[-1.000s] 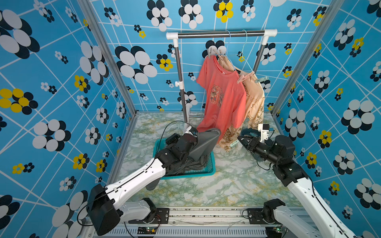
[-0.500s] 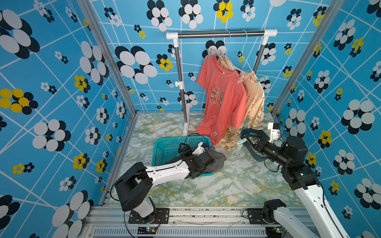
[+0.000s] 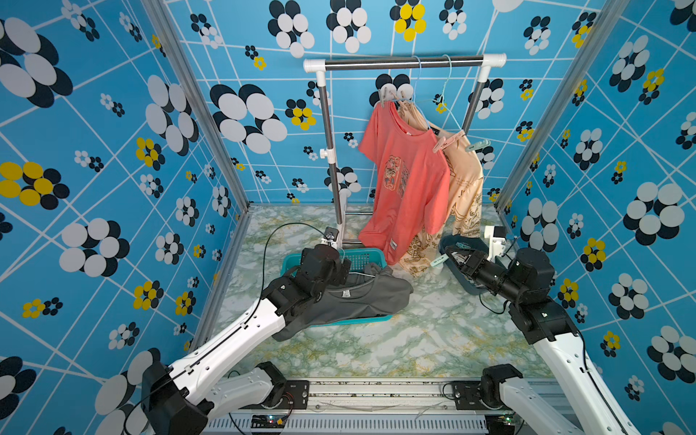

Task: Use clothespins to secure the t-shirt on both sides of the hanger
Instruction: Adjust the hanger in the basket, then pick up the hanger from the basket.

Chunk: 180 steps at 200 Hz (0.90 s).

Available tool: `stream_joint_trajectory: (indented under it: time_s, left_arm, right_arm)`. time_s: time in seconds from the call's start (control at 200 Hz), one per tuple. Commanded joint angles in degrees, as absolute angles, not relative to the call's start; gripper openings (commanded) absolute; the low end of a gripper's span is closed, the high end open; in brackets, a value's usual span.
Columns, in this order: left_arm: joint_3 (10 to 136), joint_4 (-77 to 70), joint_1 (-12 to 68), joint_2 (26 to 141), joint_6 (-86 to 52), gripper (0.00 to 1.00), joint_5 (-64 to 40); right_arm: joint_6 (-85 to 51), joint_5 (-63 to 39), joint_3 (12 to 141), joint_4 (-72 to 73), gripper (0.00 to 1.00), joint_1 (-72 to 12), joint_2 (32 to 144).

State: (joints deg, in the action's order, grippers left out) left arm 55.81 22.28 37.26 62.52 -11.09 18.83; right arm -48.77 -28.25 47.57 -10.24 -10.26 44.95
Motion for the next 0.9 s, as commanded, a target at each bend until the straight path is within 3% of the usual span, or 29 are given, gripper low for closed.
stream_joint_trajectory:
  time_s: [0.0, 0.195, 0.41, 0.895]
  left_arm:
    - [53.51, 22.15, 32.62, 63.03, -18.54, 0.88, -2.15]
    - [55.38, 22.7, 26.45, 69.08, -22.23, 0.78, -11.1]
    - [61.47, 27.84, 25.5, 79.68, -24.57, 0.85, -11.03]
    - [65.96, 22.4, 25.49, 91.86, -23.35, 0.59, -5.05]
  right_arm:
    - [-48.99, -29.62, 47.57, -8.79, 0.1, -9.64, 44.86]
    - [-49.4, -29.71, 47.21, -8.82, 0.1, -9.66, 44.29]
    - [-49.4, -29.51, 46.75, -9.41, 0.1, -9.65, 43.56]
    - [-49.04, -29.93, 46.52, -8.92, 0.1, -9.51, 44.21]
